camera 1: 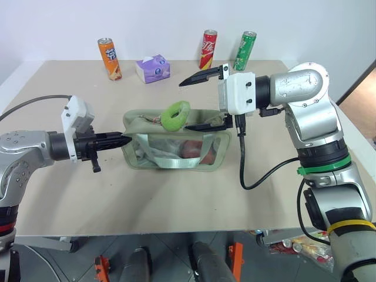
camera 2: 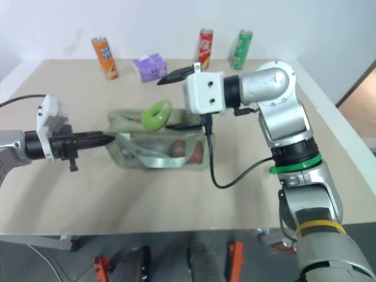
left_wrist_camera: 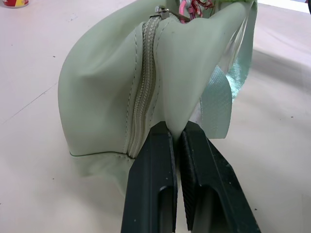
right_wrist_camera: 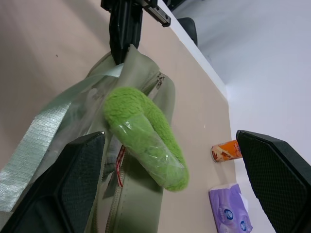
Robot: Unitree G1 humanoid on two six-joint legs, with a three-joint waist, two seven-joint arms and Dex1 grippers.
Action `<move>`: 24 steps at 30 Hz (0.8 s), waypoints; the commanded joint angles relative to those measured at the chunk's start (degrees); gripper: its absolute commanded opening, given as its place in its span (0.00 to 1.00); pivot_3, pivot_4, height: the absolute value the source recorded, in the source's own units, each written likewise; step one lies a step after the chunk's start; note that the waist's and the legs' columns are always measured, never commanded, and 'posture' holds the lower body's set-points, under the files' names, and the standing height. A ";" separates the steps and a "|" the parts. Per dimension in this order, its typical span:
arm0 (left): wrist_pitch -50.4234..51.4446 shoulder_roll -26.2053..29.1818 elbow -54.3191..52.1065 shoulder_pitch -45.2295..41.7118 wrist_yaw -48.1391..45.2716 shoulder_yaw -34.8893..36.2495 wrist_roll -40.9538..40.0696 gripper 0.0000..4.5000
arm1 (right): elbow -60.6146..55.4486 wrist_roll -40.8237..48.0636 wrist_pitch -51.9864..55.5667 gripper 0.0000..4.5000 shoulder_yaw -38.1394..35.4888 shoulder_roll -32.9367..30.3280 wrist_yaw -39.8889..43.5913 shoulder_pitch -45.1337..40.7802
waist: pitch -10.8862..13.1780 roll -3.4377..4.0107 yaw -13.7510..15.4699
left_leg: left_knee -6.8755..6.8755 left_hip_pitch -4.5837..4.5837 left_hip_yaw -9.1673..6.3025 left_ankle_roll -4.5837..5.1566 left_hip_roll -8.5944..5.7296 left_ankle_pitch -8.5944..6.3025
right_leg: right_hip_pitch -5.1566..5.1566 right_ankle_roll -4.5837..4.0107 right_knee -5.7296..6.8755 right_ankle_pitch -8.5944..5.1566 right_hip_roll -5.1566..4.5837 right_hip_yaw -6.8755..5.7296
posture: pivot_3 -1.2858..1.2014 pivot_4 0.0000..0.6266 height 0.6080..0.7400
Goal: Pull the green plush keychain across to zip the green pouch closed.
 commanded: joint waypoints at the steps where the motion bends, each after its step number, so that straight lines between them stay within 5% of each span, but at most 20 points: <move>1: 0.36 0.38 -0.93 -0.95 0.25 0.89 -0.69 0.00 | -0.54 0.27 -2.11 1.00 -0.45 0.59 0.17 -1.68 | 0.00 0.00 0.00 | 0.00 0.00 0.00 0.00 0.00 0.00 | 0.00 0.00 0.00 0.00 0.01 0.00 | 0.52 0.24 1.00; 8: 0.85 0.25 -1.78 -0.57 1.06 1.48 -1.04 0.00 | 2.88 -1.57 -5.25 1.00 0.51 2.80 0.19 -3.07 | 0.00 0.00 -0.02 | 0.00 0.03 -0.01 0.00 0.02 0.00 | 0.01 0.00 0.01 0.01 0.01 -0.01 | 0.52 0.24 1.00; 24: 0.37 -0.08 -2.03 -0.44 1.94 1.66 -1.52 0.00 | 12.02 -1.23 -7.02 1.00 -1.28 -3.59 4.54 -7.01 | 0.00 0.00 0.00 | -0.02 0.02 -0.01 0.00 0.01 0.00 | 0.01 -0.03 0.01 -0.02 0.01 -0.01 | 0.52 0.24 1.00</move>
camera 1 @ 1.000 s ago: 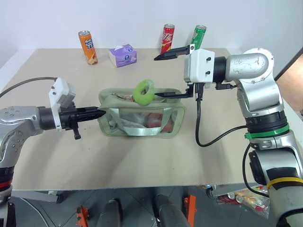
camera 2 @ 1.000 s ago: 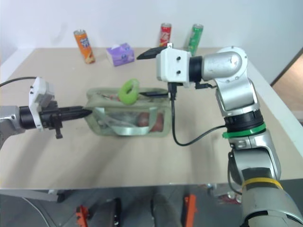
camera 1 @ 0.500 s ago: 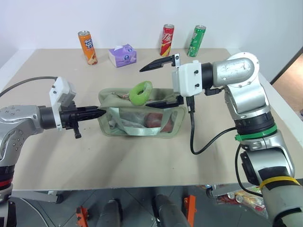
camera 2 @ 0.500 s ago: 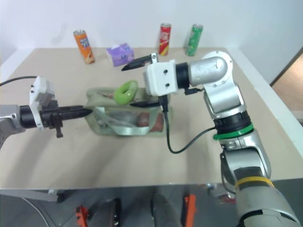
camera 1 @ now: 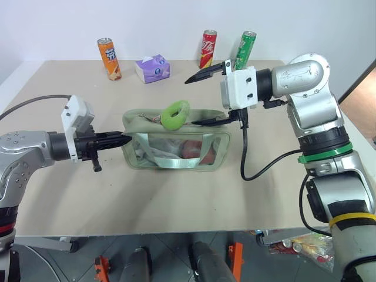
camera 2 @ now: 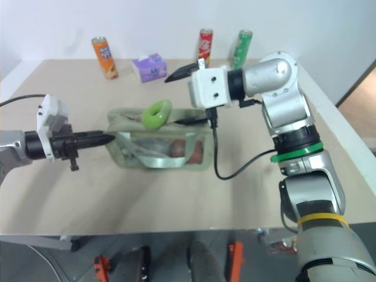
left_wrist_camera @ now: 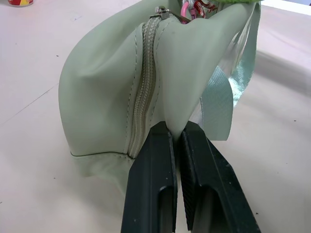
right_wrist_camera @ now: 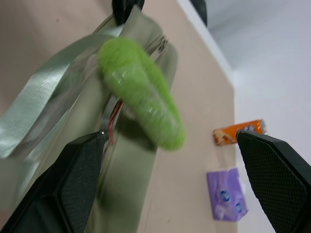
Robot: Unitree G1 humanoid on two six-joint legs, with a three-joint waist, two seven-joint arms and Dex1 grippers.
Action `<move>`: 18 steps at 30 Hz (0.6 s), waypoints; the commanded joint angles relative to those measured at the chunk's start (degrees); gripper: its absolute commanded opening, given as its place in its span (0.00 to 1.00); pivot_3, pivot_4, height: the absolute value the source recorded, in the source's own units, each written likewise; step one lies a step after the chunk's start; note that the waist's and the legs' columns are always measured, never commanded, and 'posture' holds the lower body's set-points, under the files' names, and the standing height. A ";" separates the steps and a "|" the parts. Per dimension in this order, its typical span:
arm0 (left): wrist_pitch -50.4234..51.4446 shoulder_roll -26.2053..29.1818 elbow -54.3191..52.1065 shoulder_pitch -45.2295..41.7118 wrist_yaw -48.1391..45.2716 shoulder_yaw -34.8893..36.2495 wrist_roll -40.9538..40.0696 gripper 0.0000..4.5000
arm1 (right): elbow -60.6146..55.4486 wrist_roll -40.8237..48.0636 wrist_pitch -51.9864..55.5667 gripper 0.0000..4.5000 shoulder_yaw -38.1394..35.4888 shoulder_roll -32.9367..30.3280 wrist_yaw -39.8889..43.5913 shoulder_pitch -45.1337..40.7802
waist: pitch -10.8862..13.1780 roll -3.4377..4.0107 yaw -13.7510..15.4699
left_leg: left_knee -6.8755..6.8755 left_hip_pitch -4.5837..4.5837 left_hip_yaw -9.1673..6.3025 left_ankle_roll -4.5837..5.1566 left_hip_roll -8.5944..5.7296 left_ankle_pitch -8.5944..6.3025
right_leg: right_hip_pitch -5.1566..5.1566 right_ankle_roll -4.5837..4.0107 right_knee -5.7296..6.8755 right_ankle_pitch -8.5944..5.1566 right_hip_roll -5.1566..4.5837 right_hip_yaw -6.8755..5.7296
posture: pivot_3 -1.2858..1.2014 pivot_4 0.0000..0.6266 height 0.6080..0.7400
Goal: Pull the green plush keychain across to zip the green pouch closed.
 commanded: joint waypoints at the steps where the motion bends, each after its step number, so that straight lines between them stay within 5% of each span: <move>1: -0.72 -0.05 -1.03 -0.88 0.16 1.25 -0.52 0.00 | -0.01 0.56 -0.58 1.00 -2.28 -0.85 0.09 -1.93 | 0.00 0.00 -0.01 | 0.00 0.00 0.01 0.00 0.00 0.00 | 0.00 0.00 0.00 0.00 0.00 0.01 | 0.52 0.24 1.00; 17: -0.63 -0.64 -1.86 -0.57 0.78 1.67 -0.69 0.00 | 3.22 -2.53 -6.50 1.00 0.18 6.72 -2.85 -3.83 | 0.00 0.00 -0.02 | -0.01 0.00 -0.01 0.00 0.00 0.00 | 0.00 0.03 0.00 0.02 0.00 0.00 | 0.52 0.24 1.00; 18: -0.66 -0.69 -1.87 -0.47 0.89 1.68 -0.71 0.00 | 3.64 -2.58 -6.78 0.94 0.21 7.07 -2.83 -4.09 | 0.00 0.00 -0.02 | -0.01 0.00 -0.02 0.00 0.00 0.00 | 0.00 0.03 0.00 0.02 0.00 -0.01 | 0.52 0.24 1.00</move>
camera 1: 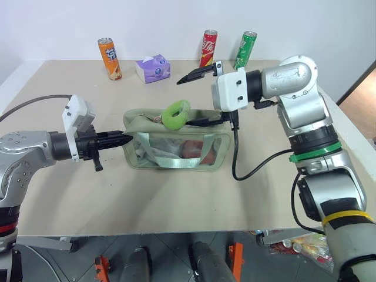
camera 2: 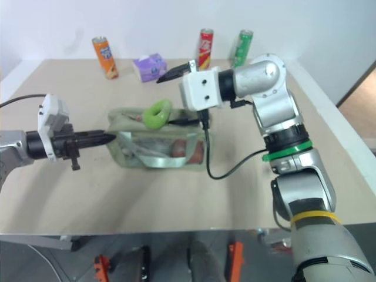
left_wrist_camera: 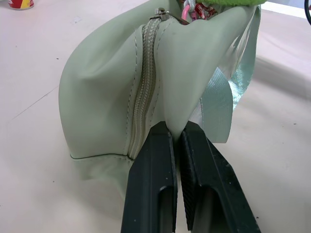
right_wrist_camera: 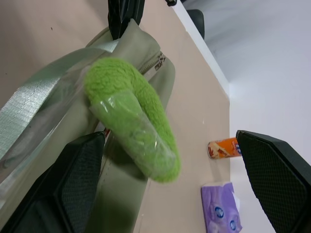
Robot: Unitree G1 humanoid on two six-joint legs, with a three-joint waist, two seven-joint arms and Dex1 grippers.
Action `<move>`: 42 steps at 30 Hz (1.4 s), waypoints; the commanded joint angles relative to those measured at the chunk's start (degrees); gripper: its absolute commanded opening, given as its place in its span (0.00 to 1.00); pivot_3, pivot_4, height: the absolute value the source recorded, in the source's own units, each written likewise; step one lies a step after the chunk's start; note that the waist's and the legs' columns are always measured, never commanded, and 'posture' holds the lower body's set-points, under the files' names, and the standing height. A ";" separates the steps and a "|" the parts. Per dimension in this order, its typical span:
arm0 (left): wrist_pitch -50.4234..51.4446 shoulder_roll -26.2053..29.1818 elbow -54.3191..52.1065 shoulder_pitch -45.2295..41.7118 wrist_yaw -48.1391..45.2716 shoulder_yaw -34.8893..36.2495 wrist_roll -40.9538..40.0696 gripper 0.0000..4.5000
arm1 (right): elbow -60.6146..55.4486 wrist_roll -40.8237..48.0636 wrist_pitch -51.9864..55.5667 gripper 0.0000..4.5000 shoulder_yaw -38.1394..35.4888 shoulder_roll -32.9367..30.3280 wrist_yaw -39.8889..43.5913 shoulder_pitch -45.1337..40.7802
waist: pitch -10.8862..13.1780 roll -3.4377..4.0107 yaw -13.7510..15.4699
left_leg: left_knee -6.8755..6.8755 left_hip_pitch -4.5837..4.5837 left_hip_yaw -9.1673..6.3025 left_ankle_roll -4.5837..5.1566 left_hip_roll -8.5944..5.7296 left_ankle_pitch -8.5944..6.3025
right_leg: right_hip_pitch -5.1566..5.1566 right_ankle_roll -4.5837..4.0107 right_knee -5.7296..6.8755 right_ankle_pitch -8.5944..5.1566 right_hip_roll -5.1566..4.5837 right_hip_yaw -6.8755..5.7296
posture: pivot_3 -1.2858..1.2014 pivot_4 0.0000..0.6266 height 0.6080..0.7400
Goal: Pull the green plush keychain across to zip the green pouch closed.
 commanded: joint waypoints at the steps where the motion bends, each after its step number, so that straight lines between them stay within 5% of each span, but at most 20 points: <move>1: -0.62 0.00 -1.87 -0.15 0.36 1.66 -0.74 0.00 | 0.51 -0.09 -1.84 0.88 -0.39 0.73 -0.17 -2.88 | 0.00 0.00 0.00 | 0.00 0.00 0.00 0.00 0.00 0.00 | 0.00 0.00 0.00 0.00 0.00 0.00 | 0.52 0.24 1.00; 13: -0.78 -0.34 -1.09 -0.67 0.55 1.34 -0.52 0.00 | 1.77 1.39 -2.07 0.02 -0.64 2.01 2.39 -3.03 | 0.00 0.00 0.00 | 0.00 0.01 -0.01 0.00 0.00 0.00 | 0.01 0.00 0.00 0.00 0.00 -0.01 | 0.52 0.24 1.00; 22: -0.81 -0.34 -0.45 -1.37 0.33 0.91 -0.30 0.00 | 2.63 0.28 -0.91 0.02 -1.58 0.06 1.28 -2.41 | 0.00 0.00 0.01 | 0.00 0.01 -0.01 0.00 0.00 0.00 | 0.01 -0.01 0.00 0.00 0.00 -0.01 | 0.52 0.24 1.00; 30: -0.88 -0.73 0.02 -1.71 -0.06 0.25 -0.15 0.00 | 5.95 1.74 6.64 0.02 -6.00 -8.45 0.95 -2.48 | 0.00 0.00 0.38 | 0.00 -0.01 0.00 0.00 -0.02 0.00 | -0.01 -0.04 -0.01 -0.03 -0.01 0.00 | 0.52 0.24 1.00; 42: -1.62 -1.52 3.00 -4.97 -1.66 -2.25 0.99 0.00 | 17.66 -5.56 2.05 0.02 -7.22 -20.39 -4.66 -5.12 | 0.03 0.04 0.55 | 0.00 -0.02 0.05 0.00 -0.08 0.00 | -0.01 -0.02 -0.02 -0.05 -0.06 0.05 | 0.52 0.24 1.00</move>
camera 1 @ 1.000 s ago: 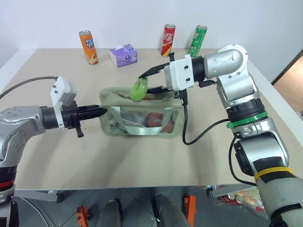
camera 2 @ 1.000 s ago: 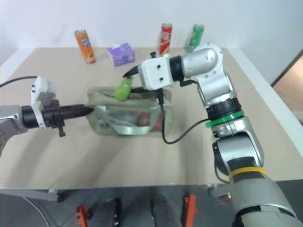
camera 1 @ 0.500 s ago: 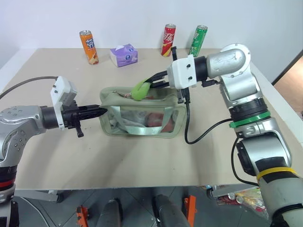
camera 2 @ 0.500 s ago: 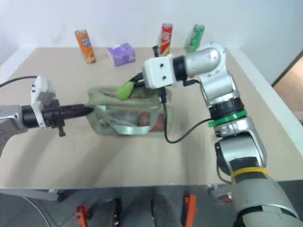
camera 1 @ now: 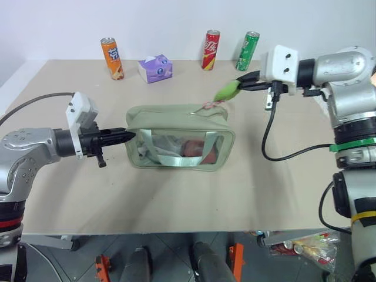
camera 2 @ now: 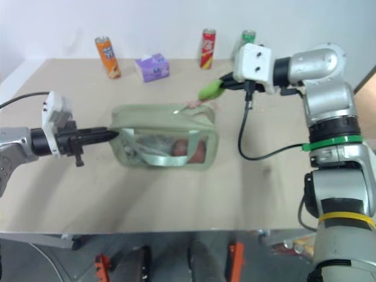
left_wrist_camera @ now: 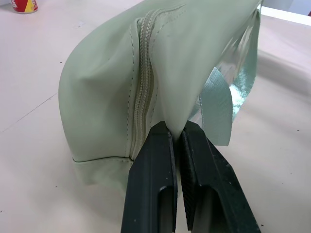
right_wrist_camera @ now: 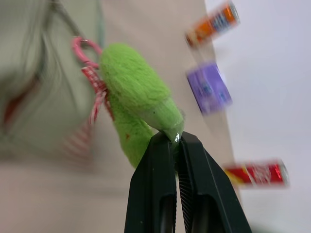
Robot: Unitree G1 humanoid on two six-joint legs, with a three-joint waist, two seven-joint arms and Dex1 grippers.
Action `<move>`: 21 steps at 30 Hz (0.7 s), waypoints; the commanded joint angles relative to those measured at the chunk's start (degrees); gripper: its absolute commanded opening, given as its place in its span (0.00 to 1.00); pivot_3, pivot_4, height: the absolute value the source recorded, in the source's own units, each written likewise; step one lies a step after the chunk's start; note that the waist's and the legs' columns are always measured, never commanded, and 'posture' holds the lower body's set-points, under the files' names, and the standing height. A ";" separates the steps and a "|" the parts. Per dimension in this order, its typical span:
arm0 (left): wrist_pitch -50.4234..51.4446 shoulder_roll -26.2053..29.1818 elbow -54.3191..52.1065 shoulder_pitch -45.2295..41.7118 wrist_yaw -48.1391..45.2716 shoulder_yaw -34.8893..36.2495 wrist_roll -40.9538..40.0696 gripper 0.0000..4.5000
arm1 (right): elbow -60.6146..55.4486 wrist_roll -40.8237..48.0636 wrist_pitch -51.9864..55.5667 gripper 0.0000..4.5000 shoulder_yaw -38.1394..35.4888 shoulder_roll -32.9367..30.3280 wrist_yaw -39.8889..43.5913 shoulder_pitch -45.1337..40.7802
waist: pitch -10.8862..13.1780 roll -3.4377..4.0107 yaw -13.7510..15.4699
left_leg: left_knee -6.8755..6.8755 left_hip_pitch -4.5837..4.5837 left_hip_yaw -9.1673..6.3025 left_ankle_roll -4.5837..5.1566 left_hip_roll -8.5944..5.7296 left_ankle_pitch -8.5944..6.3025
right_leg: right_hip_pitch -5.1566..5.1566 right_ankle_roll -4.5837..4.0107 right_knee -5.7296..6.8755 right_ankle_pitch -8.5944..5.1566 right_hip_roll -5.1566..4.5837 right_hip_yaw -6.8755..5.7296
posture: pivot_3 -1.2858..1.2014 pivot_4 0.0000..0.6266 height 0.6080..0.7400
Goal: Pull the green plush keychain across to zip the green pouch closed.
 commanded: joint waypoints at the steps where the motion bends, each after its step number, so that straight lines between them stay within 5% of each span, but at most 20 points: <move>1: -1.11 -0.07 0.04 -1.54 -0.81 -0.09 0.28 0.00 | 1.36 -1.86 -2.11 0.02 -2.62 -4.57 -1.50 -1.98 | 0.00 0.00 0.02 | -0.01 0.00 0.00 0.00 0.00 0.00 | 0.00 0.01 -0.01 -0.01 0.00 0.01 | 0.52 0.24 1.00; 10: -1.40 0.19 1.20 -2.65 -2.01 -0.60 0.87 0.00 | -6.75 -3.44 -1.04 0.02 -0.11 -13.51 5.85 13.43 | 0.01 0.02 0.41 | 0.00 0.02 0.02 0.00 -0.02 0.00 | 0.05 0.04 -0.02 -0.04 -0.01 0.05 | 0.52 0.24 1.00; 16: -1.33 -0.01 1.40 -3.20 -2.38 -0.85 1.24 0.00 | -23.92 -0.49 7.39 0.02 0.45 -8.64 4.47 27.70 | 0.02 0.13 0.11 | -0.01 0.26 0.08 0.00 0.00 0.00 | 0.11 0.07 0.07 0.01 0.05 0.15 | 0.52 0.24 1.00; 21: -1.07 0.04 1.19 -3.21 -2.69 -0.62 1.33 0.00 | -28.44 -2.68 10.05 0.02 2.93 -1.91 0.60 30.17 | 0.02 0.12 0.09 | 0.10 0.26 0.08 0.00 0.01 0.05 | 0.15 0.12 0.08 0.10 0.06 0.16 | 0.52 0.24 1.00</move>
